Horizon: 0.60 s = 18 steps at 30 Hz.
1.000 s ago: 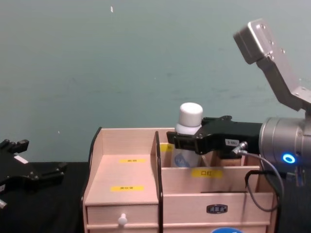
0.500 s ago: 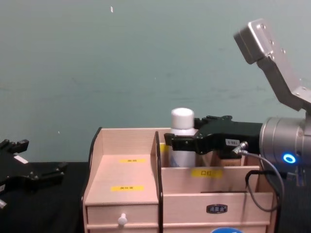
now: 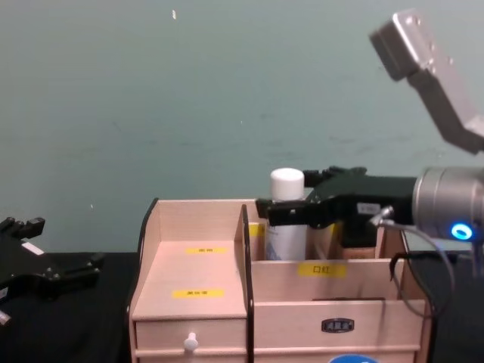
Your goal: Pick up the facial cleanser and watermelon frost from the table and place them into the tiered storage box.
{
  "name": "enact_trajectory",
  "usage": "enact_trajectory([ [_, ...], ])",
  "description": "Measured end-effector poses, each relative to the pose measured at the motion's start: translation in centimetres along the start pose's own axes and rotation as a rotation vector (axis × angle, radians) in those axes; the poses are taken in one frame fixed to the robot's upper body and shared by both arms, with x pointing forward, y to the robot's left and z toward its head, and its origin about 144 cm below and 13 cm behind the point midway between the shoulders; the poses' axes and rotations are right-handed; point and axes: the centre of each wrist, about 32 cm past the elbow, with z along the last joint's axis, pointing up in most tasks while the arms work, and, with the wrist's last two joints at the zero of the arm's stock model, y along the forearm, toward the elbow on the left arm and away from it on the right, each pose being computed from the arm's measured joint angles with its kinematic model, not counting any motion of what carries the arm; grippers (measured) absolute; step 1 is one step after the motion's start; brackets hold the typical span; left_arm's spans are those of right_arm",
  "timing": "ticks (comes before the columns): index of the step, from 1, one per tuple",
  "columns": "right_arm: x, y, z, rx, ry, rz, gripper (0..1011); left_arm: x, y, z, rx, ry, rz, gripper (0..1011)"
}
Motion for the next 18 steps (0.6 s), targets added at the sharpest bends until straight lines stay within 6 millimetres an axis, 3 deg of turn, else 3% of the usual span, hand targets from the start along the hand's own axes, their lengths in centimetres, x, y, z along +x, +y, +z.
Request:
enact_trajectory([
  [9,-1.5,-3.6,2.7,-0.035,-0.049,0.003,1002,0.0,0.0,0.0,0.000,0.000,0.000,1010],
  [18,-4.4,-7.4,3.1,-0.071,-0.044,0.011,1002,0.0,0.0,0.0,0.000,0.000,0.000,1010],
])
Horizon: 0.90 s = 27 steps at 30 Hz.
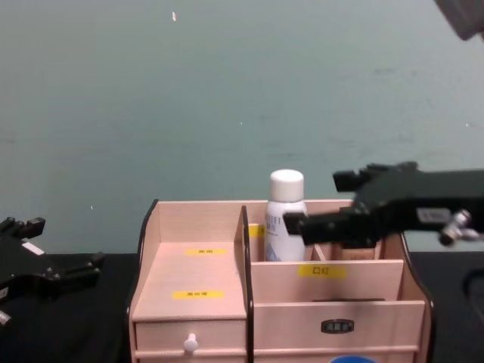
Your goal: Pick up the facial cleanser and watermelon frost from the table and place them into the tiered storage box.
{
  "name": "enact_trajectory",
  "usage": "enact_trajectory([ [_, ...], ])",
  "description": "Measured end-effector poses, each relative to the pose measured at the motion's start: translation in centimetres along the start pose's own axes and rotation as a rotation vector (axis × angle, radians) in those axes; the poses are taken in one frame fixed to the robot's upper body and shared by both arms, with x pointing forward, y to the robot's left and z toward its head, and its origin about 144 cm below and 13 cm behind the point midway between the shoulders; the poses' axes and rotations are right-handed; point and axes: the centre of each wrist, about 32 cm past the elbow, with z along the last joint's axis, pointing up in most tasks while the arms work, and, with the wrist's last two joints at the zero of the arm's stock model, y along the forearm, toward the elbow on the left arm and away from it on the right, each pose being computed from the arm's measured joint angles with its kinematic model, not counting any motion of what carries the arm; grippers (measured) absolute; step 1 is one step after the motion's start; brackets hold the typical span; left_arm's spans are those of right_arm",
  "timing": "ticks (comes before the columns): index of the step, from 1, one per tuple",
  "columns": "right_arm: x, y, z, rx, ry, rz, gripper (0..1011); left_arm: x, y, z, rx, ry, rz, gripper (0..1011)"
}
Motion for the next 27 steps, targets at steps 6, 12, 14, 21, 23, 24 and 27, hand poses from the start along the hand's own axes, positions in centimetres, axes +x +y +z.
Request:
enact_trajectory([
  [6,-2.1,-2.2,-0.8,-0.031,0.030,-0.003,1002,0.0,0.0,0.0,0.000,0.000,0.000,1010],
  [12,-4.0,-3.6,-2.4,-0.074,0.075,-0.008,1002,0.0,0.0,0.0,0.000,0.000,0.000,1010],
  [14,-4.4,-3.9,-2.8,-0.085,0.089,-0.011,1002,0.0,0.0,0.0,0.000,0.000,0.000,1010],
  [21,-5.6,-4.4,-4.9,-0.137,0.149,-0.017,1002,0.0,0.0,0.0,0.000,0.000,0.000,1010],
  [23,-5.8,-4.5,-5.4,-0.151,0.163,-0.016,1002,0.0,0.0,0.0,0.000,0.000,0.000,1010],
  [24,-5.9,-4.5,-5.5,-0.156,0.167,-0.016,1002,0.0,0.0,0.0,0.000,0.000,0.000,1010],
  [27,-6.0,-4.4,-6.0,-0.169,0.181,-0.016,1003,0.0,0.0,0.0,0.000,0.000,0.000,1010],
])
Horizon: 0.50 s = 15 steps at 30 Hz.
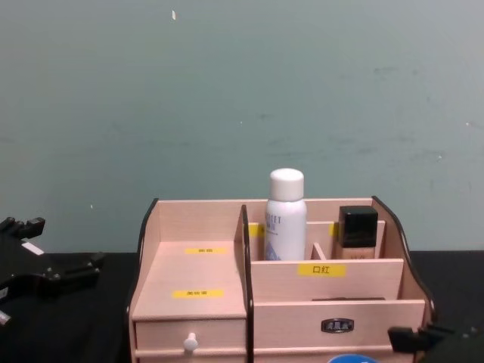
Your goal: Pick up the facial cleanser and watermelon frost from the table and place them into the tiered storage box.
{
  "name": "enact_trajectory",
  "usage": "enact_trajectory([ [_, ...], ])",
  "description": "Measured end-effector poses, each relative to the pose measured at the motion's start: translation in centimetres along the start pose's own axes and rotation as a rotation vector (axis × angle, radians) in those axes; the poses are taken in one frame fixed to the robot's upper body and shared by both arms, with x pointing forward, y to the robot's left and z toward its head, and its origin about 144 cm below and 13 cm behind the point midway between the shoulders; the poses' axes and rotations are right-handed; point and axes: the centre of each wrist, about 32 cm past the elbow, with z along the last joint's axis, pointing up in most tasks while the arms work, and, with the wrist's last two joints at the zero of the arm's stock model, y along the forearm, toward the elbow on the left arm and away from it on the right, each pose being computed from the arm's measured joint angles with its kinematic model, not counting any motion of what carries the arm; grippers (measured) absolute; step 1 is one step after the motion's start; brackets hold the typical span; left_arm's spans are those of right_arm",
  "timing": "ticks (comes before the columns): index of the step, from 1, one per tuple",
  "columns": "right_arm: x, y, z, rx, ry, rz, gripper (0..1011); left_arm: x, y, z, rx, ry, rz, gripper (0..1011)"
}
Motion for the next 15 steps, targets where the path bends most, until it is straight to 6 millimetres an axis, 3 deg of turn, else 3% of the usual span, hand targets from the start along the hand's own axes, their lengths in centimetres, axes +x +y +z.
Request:
enact_trajectory([
  [15,0.70,0.34,-0.78,-0.038,0.004,-0.034,1003,0.00,0.00,0.00,0.000,0.000,0.000,1010],
])
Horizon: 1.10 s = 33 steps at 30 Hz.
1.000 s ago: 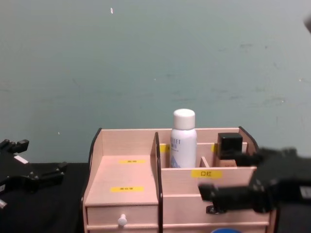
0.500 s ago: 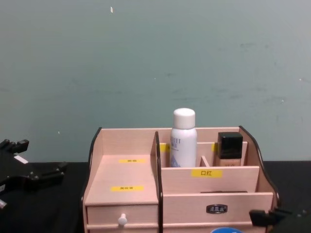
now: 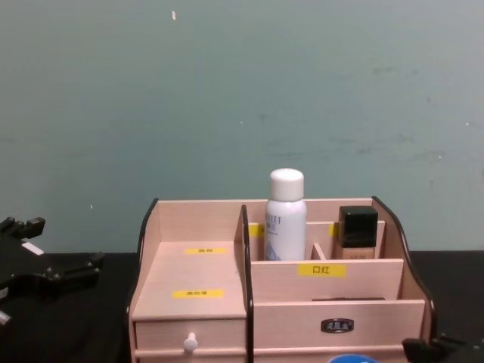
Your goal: Pick up the facial cleanser and watermelon frost from the table and place them into the tiered storage box.
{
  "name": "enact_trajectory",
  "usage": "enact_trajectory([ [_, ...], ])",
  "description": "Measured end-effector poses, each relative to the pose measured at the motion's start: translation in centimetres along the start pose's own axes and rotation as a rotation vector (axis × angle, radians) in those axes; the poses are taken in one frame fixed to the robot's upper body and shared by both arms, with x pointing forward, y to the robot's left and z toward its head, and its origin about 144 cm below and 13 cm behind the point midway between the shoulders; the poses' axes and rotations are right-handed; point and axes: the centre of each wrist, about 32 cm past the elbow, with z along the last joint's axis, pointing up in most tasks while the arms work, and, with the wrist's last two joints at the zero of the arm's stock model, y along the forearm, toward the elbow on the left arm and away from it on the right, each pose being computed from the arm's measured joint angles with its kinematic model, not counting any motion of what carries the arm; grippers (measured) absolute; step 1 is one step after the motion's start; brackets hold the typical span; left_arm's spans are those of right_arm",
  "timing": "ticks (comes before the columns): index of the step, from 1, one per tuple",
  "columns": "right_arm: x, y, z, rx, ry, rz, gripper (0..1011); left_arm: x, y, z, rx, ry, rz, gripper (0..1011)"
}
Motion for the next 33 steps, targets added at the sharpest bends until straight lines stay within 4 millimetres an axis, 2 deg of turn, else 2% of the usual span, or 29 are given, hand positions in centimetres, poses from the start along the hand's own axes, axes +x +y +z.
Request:
enact_trajectory([
  [33,0.0,2.7,-0.4,-0.018,-0.017,0.027,1002,0.0,0.0,0.0,0.000,0.000,0.000,1009],
])
